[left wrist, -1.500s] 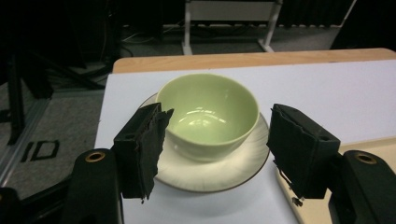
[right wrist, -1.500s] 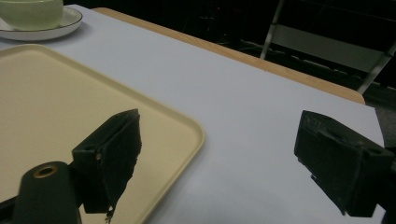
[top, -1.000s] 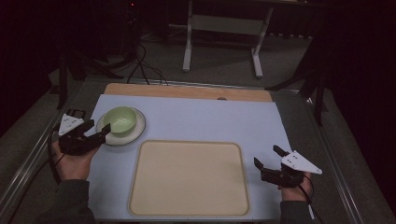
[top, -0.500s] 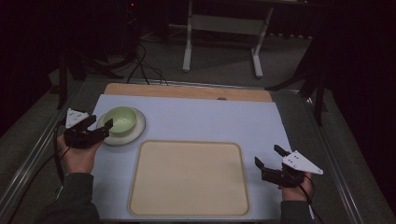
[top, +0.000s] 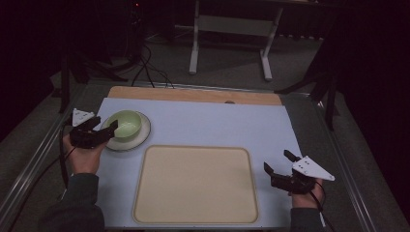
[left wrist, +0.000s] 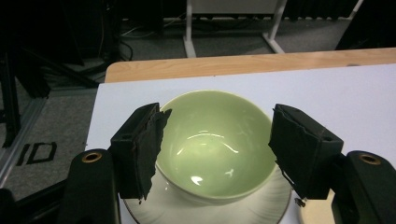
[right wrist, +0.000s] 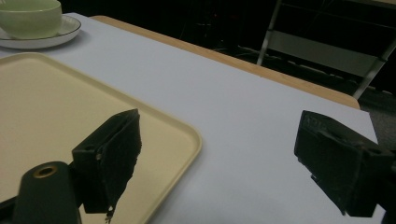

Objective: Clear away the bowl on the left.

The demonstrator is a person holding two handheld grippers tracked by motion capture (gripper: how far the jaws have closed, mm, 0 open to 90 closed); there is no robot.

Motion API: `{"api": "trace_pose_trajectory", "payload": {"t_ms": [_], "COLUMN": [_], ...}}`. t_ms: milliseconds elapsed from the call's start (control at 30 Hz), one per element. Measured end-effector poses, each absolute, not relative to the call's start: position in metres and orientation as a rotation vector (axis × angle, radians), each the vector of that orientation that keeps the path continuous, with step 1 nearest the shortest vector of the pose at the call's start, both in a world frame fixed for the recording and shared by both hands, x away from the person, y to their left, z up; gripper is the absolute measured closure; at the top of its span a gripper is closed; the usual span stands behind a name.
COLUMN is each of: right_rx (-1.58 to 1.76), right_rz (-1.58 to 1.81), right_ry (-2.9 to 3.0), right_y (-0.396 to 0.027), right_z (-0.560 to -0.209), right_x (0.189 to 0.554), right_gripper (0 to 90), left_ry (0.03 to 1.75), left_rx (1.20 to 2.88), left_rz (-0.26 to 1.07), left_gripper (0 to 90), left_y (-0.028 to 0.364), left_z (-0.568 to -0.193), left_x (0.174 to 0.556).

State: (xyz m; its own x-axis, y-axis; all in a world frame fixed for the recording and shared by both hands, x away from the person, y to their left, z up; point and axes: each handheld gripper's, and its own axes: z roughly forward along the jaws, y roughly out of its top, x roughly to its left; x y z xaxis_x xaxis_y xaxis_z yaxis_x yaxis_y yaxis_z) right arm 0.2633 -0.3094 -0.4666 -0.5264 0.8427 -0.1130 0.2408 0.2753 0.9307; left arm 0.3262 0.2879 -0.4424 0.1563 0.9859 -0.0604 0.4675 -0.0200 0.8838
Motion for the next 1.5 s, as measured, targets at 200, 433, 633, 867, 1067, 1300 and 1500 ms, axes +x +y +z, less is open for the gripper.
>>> {"api": "trace_pose_trajectory", "payload": {"t_ms": [200, 433, 633, 867, 1067, 1300, 1500], "right_rx": [0.972, 0.973, 0.972, 0.974, 0.973, 0.971, 0.967], "right_rz": [1.252, 1.254, 1.254, 1.256, 1.257, 1.258, 1.260], "right_ry": [1.931, 1.929, 1.930, 1.928, 1.928, 1.929, 1.928], "right_y": [-0.309, -0.310, -0.310, -0.310, -0.310, -0.310, -0.309], "right_z": [-0.467, -0.466, -0.467, -0.467, -0.467, -0.467, -0.466], "right_x": [0.263, 0.263, 0.263, 0.264, 0.264, 0.264, 0.263], "right_gripper": [14.3, 14.3, 14.3, 14.3, 14.3, 14.3, 14.3], "left_ry": [1.441, 1.470, 1.507, 1.566, 1.601, 1.663, 1.699], "left_rx": [1.630, 1.635, 1.646, 1.631, 1.641, 1.673, 1.702], "left_rz": [0.803, 0.790, 0.775, 0.774, 0.766, 0.749, 0.715], "left_gripper": [34.4, 34.4, 33.9, 32.2, 31.3, 31.3, 32.7], "left_y": [0.288, 0.290, 0.290, 0.294, 0.295, 0.297, 0.294], "left_z": [-0.444, -0.449, -0.457, -0.463, -0.469, -0.480, -0.488], "left_x": [0.335, 0.343, 0.354, 0.362, 0.370, 0.378, 0.385]}}
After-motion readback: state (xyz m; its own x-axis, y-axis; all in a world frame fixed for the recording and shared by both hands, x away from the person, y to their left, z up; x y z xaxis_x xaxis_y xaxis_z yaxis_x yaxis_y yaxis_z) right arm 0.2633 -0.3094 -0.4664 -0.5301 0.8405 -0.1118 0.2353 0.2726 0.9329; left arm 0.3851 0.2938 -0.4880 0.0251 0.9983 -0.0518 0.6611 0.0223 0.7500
